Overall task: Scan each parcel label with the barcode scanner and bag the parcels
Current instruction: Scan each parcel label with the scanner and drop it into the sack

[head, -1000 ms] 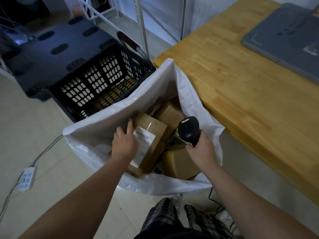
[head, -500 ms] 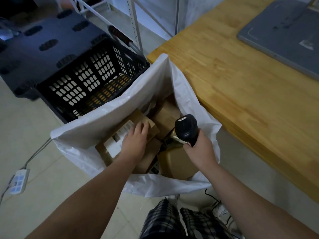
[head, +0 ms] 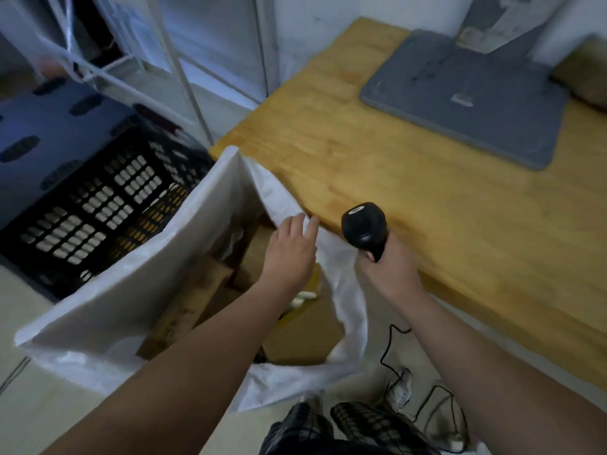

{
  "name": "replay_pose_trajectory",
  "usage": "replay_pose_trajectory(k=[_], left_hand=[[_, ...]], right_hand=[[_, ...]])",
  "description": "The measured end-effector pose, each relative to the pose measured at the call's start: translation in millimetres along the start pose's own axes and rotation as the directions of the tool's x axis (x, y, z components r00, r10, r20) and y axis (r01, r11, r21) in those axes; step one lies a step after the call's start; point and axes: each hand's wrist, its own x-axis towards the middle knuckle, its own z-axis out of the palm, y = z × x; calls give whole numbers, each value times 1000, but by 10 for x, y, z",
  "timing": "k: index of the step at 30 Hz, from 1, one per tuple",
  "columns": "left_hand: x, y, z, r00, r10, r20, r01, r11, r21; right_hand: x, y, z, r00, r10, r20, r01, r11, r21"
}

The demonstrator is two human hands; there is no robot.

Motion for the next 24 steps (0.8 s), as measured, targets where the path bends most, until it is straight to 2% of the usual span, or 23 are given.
replay_pose_trajectory(k=[4,7,10,14,20,24], left_hand=[[487,679,-244,985,164,-52,-165,986,-8],[867,1325,-380,962,269,-52,-270,963,-15],[1234,2037,-522,921,374,-107,-378,925,-25],[1689,2976,-709,857,490,-159,-499,866,-25],[2265,3981,-829,837,531,-135,-539,842,-31],[2704,4372,-850,849,519,-99,-521,854,15]], right_hand=[[189,252,-662,986,44,-159,-38,999,38],[303,495,-1266,965,55,-256,-59,998,-7],[422,780,-1953,935,74,-347,-120,987,-111],[569,1145,-2897,871,157,-466,-233,966,-110],[811,1621,-4043,817,196,-542,-301,947,-113],[1149,1799,-4593,809,132,-574,-254,957,-139]])
